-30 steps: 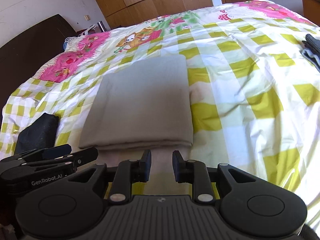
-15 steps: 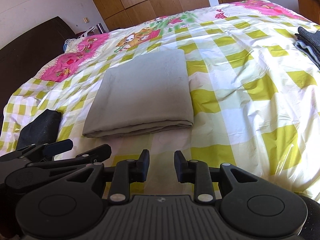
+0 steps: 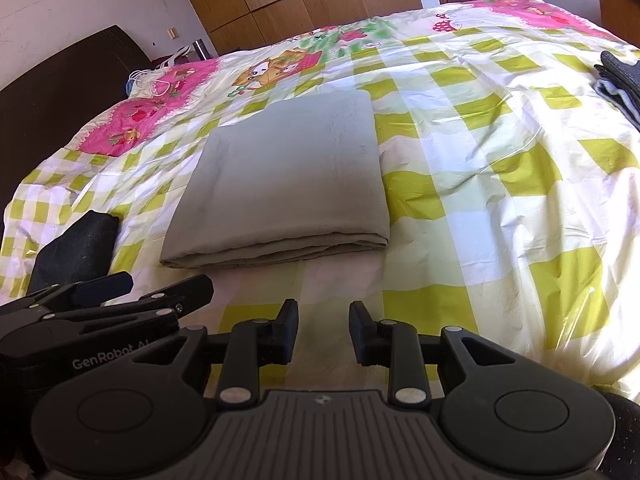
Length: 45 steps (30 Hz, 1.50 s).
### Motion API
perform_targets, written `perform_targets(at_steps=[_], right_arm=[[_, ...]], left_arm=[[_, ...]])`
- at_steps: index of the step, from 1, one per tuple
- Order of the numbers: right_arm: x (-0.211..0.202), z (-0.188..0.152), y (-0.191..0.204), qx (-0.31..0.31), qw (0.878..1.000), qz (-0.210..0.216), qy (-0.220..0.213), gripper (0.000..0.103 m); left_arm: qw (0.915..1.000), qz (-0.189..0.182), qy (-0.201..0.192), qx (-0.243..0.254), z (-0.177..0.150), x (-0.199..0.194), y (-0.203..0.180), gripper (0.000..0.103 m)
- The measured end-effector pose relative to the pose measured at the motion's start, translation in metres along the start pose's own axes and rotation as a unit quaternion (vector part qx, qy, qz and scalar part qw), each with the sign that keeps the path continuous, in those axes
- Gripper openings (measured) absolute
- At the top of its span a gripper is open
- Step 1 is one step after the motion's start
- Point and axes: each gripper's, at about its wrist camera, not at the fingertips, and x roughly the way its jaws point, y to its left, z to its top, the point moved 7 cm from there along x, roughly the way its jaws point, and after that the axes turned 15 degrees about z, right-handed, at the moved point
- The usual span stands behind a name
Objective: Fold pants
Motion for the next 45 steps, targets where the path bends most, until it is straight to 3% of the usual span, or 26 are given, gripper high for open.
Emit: perform_targets(at_steps=[10,25,45], right_arm=[[0.0027,-0.0009,-0.0026,0.008,1.0,0.0,0.004,0.042],[0.0018,0.0009,-0.0036,0.002,1.0,-0.012,-0.001,0.042],[0.002,0.0014,-0.0037,0.001,1.0,-0.013,-0.001,0.043]], left_arm=[[0.9995,-0.018,0.011,-0.024,-0.0006,0.0026,0.0043,0.093],[0.9999,-0.002,0.007,-0.012,-0.0004,0.0024,0.0027,0.101],[0.9996,-0.01,0.012,-0.023,0.0003,0.0027,0.0059,0.101]])
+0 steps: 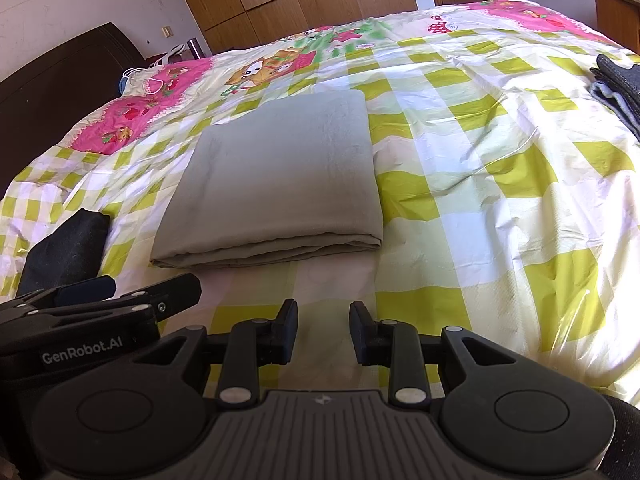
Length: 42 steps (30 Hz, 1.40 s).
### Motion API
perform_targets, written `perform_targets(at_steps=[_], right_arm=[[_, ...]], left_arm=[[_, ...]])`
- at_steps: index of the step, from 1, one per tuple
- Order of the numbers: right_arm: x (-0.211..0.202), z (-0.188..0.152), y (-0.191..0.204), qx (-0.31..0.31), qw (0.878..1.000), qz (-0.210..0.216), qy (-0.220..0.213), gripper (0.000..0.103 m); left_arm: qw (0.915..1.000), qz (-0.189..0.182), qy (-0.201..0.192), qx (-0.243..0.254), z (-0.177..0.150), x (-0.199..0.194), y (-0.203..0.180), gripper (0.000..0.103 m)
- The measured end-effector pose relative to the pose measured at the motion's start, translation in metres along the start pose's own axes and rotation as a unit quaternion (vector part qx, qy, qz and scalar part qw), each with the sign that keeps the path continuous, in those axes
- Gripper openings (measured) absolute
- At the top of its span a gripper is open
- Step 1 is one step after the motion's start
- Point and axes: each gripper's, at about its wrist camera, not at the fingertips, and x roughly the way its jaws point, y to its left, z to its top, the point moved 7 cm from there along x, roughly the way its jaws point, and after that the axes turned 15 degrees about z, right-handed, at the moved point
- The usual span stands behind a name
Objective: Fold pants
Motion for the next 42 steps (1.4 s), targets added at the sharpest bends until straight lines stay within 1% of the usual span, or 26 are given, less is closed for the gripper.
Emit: perform_targets(at_steps=[7,13,17,20,24,36,42], right_arm=[[0.0,0.0,0.0,0.0,1.0,-0.001,-0.001,0.043],[-0.001,0.002,0.0,-0.003,1.0,-0.003,-0.004,0.043],[-0.005,0.004,0.002,-0.015,1.0,-0.006,-0.014,0.043],[-0.009,0.003,0.004,-0.021,1.0,-0.008,-0.018,0.043],[-0.012,0.003,0.005,-0.028,0.999,-0.011,-0.02,0.043],[-0.01,0.001,0.007,-0.028,0.999,-0.01,-0.014,0.043],[-0.007,0.0,0.006,-0.023,1.0,-0.011,-0.008,0.043]], left_arm=[[1.0,0.002,0.002,0.005,-0.001,-0.001,-0.002,0.101],[0.9997,0.022,-0.006,0.008,0.0,-0.006,0.0,0.102],[0.9995,0.026,-0.001,0.016,-0.002,-0.005,-0.001,0.102],[0.9992,0.032,0.011,0.022,-0.006,-0.005,-0.004,0.102],[0.9987,0.041,0.006,0.031,-0.008,-0.007,-0.006,0.102],[0.999,0.036,0.015,0.023,-0.008,-0.003,-0.003,0.102],[0.9986,0.04,0.02,0.026,-0.009,-0.001,-0.004,0.102]])
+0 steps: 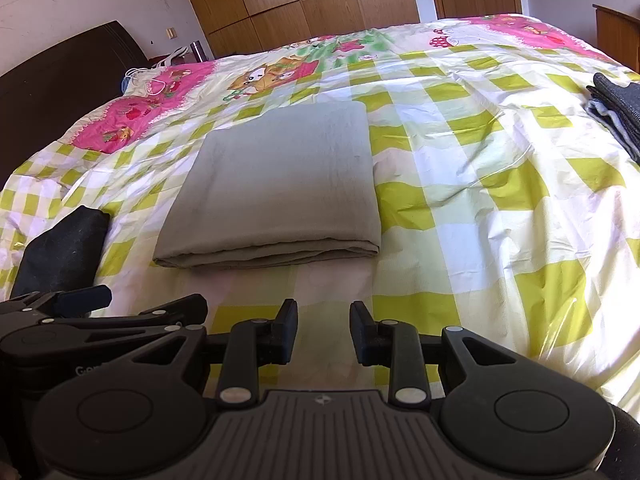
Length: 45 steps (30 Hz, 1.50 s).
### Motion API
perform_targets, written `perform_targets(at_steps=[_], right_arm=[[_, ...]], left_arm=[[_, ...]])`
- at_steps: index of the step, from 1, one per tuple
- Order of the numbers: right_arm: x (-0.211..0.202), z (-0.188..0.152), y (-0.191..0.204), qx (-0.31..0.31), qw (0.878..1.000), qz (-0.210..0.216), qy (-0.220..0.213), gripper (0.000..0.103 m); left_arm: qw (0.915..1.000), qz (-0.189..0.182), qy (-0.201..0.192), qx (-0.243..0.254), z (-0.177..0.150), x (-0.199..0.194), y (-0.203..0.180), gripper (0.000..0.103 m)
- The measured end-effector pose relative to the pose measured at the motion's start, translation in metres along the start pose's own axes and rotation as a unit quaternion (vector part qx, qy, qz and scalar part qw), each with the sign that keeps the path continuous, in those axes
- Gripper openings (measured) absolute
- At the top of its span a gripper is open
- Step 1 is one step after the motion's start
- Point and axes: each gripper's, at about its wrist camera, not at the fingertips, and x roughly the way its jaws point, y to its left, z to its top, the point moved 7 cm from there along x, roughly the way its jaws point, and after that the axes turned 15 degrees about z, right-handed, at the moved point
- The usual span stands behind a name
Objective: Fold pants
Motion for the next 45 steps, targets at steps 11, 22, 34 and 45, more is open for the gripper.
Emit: perform_targets(at_steps=[11,22,34,45], right_arm=[[0.0007,-0.0008,-0.0003,0.002,1.0,0.002,0.003,0.043],[0.0027,-0.0034,0.0012,0.006,1.0,0.003,0.006,0.043],[0.0039,-0.0047,0.0008,0.007,1.0,0.002,0.009,0.043],[0.0072,-0.0043,-0.0019,0.02,1.0,0.004,0.019,0.043]], left_arm=[[0.9999,-0.005,0.01,-0.004,-0.0007,0.0029,0.0005,0.102],[0.9998,-0.008,0.016,-0.004,-0.0027,0.0049,0.0005,0.101],[0.9998,-0.007,0.02,-0.004,-0.0035,0.0061,0.0002,0.101],[0.9996,-0.007,0.028,-0.001,-0.004,0.0083,-0.0015,0.101]])
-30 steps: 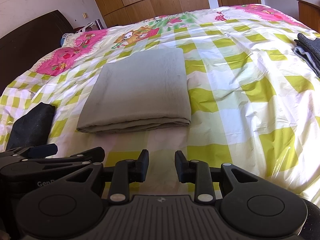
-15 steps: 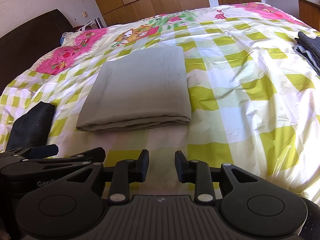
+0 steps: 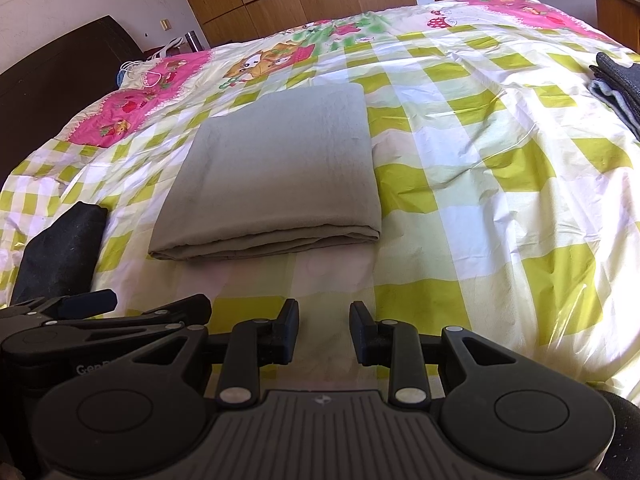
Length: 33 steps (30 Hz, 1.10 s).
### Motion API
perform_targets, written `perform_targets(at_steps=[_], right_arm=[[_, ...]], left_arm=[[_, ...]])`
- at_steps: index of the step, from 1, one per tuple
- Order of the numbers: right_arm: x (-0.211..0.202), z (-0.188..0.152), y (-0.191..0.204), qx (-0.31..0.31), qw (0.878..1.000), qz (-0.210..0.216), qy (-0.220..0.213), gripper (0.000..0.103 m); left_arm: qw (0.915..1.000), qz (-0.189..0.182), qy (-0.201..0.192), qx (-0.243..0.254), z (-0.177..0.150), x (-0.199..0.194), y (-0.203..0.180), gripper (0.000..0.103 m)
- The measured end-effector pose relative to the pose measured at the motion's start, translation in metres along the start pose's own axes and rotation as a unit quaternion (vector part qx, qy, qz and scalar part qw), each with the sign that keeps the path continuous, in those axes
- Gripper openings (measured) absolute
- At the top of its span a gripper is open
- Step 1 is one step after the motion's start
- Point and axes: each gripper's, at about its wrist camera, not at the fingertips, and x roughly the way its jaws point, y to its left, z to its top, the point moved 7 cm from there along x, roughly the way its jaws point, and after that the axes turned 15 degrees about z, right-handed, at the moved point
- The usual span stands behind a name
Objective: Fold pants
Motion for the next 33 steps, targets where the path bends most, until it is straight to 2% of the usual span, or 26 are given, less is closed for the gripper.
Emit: perform_targets(at_steps=[33], right_arm=[[0.0015,-0.0007,-0.0003,0.001,1.0,0.001,0.003,0.043]], left_arm=[[1.0,0.0,0.008,0.0,-0.0018,0.0014,-0.0007,0.101]])
